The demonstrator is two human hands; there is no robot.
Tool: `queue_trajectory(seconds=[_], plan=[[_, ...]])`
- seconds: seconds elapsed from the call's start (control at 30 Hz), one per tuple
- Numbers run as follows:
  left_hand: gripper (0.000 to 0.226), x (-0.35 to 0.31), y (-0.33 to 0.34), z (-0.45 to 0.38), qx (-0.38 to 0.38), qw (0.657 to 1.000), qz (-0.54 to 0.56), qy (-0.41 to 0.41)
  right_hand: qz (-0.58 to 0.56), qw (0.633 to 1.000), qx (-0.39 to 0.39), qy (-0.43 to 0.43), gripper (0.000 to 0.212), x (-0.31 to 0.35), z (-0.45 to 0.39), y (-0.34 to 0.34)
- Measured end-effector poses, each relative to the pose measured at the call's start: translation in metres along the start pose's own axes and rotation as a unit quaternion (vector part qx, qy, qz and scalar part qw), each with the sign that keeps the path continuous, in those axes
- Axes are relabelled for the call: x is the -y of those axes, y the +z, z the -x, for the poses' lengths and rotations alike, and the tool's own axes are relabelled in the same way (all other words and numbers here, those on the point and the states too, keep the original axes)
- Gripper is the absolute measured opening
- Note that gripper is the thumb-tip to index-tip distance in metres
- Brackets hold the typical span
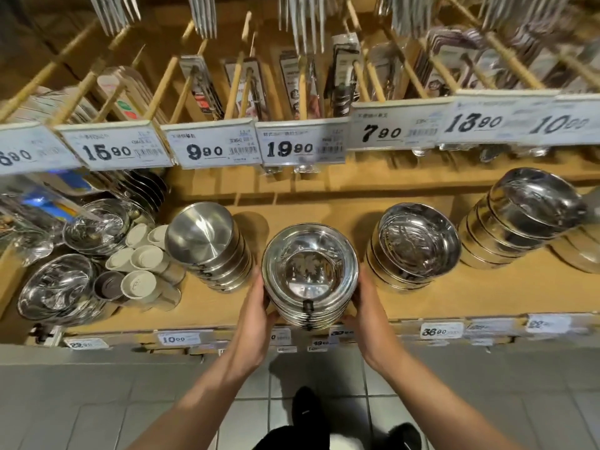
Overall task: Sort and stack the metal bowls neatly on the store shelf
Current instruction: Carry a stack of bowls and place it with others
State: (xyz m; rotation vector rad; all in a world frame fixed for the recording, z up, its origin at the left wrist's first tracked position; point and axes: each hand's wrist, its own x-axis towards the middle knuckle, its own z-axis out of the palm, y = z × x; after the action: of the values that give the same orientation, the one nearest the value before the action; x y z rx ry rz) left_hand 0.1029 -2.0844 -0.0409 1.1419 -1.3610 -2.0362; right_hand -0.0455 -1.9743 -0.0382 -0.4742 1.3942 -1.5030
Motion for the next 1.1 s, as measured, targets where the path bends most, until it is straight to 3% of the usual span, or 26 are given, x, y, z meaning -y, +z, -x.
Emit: queue_trajectory(seconds=[0.13,0.43,0.6,0.83,1.1], plan=[[0.050,-0.015,0.005,0.024,0.000,1.000,-0.012,0.016,-0.006,1.000,-0.012,0.000,0.047,0.015,0.026,0.002],[0.072,-0.054,0.077,0.059,0.053,0.997,-0.008,0.055,-0.019,0.997,-0.059,-0.053,0.044,0.074,0.085,-0.033],[0.041,-0.043,0.157,0.063,0.099,0.993,-0.049,0.051,-0.058,0.985,-0.155,-0.045,0.039,0.093,0.124,-0.096],[0.057,-0.005,0.273,0.073,0.158,0.987,-0.041,0.002,-0.059,0.973,-0.215,-0.055,0.048,0.096,0.175,-0.207],[0.042,0.034,0.366,0.057,0.174,0.984,-0.033,0.001,-0.051,0.971,-0.233,-0.036,0.050,0.092,0.182,-0.311]])
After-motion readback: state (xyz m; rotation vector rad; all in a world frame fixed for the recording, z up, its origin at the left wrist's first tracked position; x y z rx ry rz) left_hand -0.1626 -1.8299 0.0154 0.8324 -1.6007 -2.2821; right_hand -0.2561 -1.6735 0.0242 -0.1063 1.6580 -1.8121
